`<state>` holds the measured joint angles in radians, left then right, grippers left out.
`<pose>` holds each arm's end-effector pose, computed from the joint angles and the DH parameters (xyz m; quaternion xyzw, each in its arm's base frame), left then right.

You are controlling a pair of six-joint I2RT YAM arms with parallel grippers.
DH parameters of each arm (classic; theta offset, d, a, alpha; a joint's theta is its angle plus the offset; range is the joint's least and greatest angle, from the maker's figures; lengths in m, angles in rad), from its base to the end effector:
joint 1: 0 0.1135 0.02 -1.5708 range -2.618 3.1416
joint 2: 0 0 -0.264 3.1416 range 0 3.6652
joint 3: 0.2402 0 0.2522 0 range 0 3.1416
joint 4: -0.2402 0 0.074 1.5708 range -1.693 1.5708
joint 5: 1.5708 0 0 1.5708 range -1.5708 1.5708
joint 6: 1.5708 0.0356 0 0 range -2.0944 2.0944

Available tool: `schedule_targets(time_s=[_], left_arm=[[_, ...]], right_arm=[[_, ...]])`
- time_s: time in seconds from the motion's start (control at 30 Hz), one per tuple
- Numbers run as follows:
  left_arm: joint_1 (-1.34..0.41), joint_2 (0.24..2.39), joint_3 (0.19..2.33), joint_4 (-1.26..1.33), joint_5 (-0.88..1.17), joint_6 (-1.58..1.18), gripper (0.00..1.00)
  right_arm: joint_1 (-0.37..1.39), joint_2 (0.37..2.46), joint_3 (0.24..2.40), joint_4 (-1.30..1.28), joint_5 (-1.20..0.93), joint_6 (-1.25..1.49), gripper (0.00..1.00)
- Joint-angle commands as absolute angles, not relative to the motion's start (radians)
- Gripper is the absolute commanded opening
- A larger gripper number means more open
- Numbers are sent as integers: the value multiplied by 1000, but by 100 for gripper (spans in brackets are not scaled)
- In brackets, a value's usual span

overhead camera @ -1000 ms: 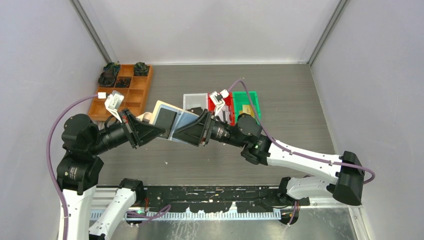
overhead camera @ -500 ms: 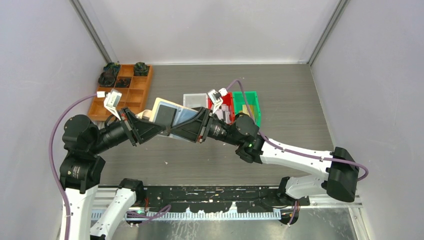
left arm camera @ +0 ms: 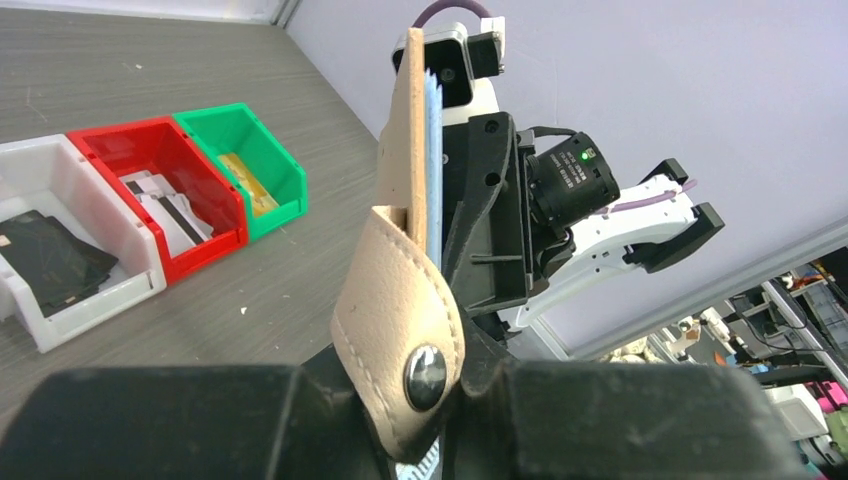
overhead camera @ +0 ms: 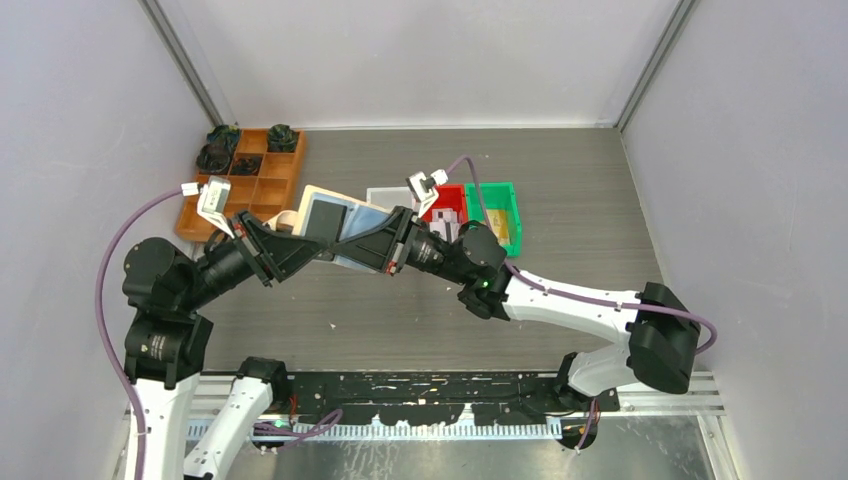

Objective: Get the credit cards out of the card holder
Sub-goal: Remove the credit card from the card holder.

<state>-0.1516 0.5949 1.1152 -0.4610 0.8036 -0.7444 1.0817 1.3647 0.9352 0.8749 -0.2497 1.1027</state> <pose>0.0778 -0.0378 0.4411 0.0878 0.6868 -0.5319 0.4875 0.1386 0.2792 0.3712 -0.0998 0.5304 0.7755 0.3275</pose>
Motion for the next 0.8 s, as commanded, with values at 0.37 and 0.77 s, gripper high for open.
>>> schedule_targets(time_s=[0.37,0.77], left_arm=[[-169,599,1061,-469,896,-732,16],[-169,624,1106,-370,962,-887,21]], right_arm=[[1105,1384,957,1088,-250,1160,18],[1106,1353,885,1107,-187,1123,1]])
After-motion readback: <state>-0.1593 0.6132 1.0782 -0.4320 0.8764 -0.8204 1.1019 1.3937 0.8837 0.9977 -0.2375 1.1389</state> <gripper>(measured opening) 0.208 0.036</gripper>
